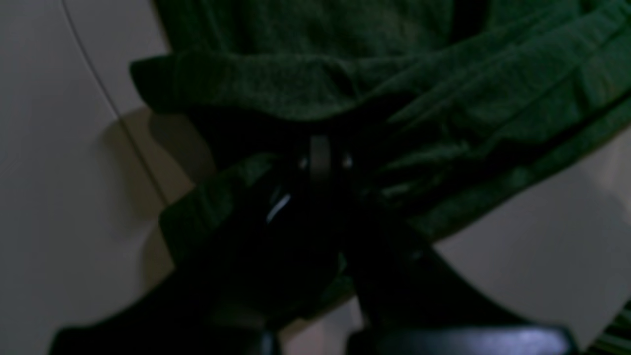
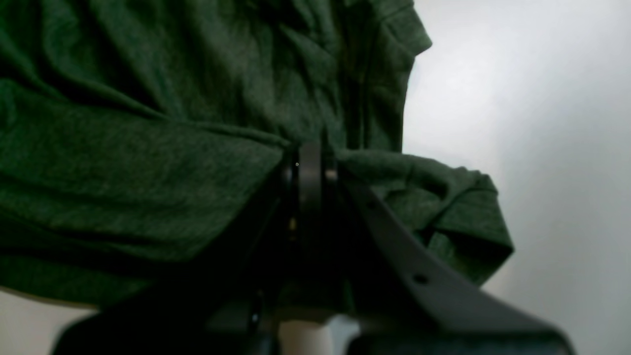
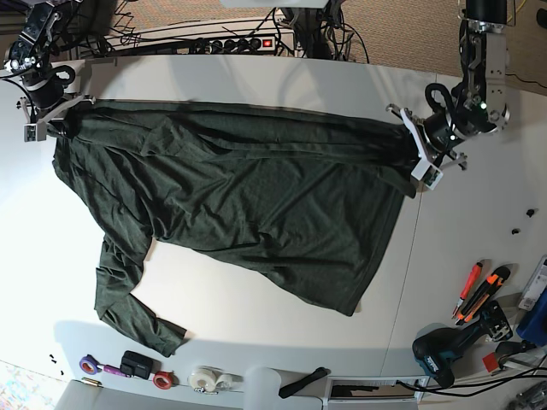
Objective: Layout the t-shirt on the table in an organized manner, then fold the t-shirt properly
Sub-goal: 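Pull the shoulder edge with both grippers to straighten the shirt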
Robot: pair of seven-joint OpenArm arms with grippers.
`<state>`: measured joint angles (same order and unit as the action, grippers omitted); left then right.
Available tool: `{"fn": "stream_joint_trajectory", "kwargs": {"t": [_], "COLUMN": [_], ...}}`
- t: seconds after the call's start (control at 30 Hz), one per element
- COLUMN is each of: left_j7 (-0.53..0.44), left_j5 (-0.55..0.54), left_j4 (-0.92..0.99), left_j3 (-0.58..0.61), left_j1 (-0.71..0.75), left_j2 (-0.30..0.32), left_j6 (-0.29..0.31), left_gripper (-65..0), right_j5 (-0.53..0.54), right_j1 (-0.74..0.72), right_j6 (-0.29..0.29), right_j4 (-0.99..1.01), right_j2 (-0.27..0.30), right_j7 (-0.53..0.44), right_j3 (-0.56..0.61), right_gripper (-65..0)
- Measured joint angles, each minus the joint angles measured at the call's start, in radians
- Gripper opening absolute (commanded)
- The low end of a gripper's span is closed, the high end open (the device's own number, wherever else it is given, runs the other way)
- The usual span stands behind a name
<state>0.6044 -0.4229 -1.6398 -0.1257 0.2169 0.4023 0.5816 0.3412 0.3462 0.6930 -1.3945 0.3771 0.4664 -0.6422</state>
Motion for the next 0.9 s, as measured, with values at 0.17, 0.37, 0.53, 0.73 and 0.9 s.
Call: {"fn": "stream_joint_trajectory", "kwargs": {"t": [0.17, 0.37, 0.53, 0.73, 0.9], "left_j7": [-0.026, 0.020, 0.035, 0.051, 0.077], "left_j5": [-0.034, -0.042, -0.044, -0.062, -0.097], "left_j4": [-0.008, -0.060, -0.105, -0.140, -0.138], "left_j3": [-0.002, -0.004, -0.017, -0.105, -0.188], "left_j1": [0.050, 0.101, 0.159, 0.246, 0.274], "left_j2": [0.002, 0.003, 0.002, 0.000, 0.000], "left_j6": [0.014, 0.019, 0.015, 0.016, 0.024], "left_gripper": [-65.0, -65.0, -65.0, -65.0, -65.0], "right_j5": [0.056, 0.091, 0.091, 0.121, 0.197], "right_j1": [0.007, 0.095, 0.116, 0.115, 0.114], "right_j6": [0.000, 0.000, 0.000, 0.000, 0.000], "right_j4": [0.000, -0.001, -0.002, -0.002, -0.005], "right_j2": [0.017, 0.074, 0.088, 0.089, 0.091], "right_j7": [0.053, 0.055, 0.057, 0.087, 0.160], "right_j3": [0.000, -0.003, -0.004, -0.005, -0.008], "right_gripper": [-65.0, -65.0, -65.0, -65.0, -65.0]}}
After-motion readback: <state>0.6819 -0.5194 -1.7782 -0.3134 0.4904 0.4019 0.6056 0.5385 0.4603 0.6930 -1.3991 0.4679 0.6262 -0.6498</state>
